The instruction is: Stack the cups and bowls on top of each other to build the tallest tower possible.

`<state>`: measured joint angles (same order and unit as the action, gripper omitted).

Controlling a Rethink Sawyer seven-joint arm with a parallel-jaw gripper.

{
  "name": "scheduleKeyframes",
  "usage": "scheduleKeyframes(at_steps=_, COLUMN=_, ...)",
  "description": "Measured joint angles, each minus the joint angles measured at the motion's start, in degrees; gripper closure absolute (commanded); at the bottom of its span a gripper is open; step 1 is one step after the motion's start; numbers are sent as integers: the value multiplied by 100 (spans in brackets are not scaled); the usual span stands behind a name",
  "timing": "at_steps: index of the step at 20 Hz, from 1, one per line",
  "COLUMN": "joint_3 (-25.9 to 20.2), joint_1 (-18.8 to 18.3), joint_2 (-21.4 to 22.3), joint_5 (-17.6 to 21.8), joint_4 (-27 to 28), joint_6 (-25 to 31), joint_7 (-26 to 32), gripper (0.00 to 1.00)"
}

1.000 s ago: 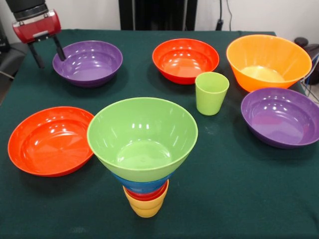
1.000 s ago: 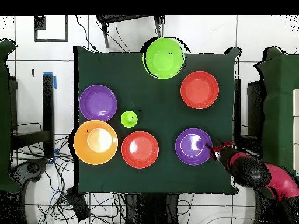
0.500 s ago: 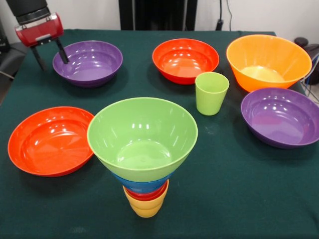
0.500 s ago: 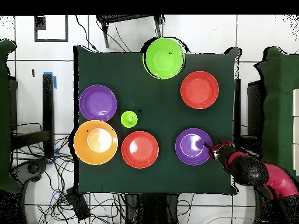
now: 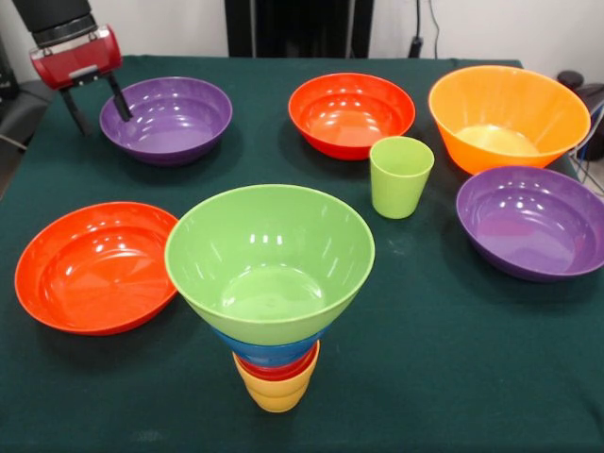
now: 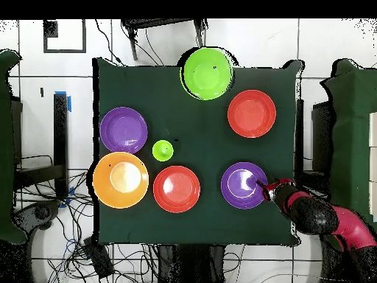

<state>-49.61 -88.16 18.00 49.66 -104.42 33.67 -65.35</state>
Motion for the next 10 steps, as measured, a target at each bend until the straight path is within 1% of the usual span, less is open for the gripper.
scheduleKeyframes(at_steps=3, joint_3=1, joint_1=-4, joint_2=0, joint_5=0, joint_4=0, joint_6=0, joint_7=0, gripper=0)
scheduleKeyframes(at_steps=4, joint_3=1, joint_1=-6, joint_2=0, joint_5=1, joint_4=0, joint_6=0, joint_7=0, gripper=100)
scheduleKeyframes(at_steps=10, joint_3=2, joint_1=-7, joint_2=0, joint_5=6, joint_4=0, joint_6=0, joint_7=0, gripper=100)
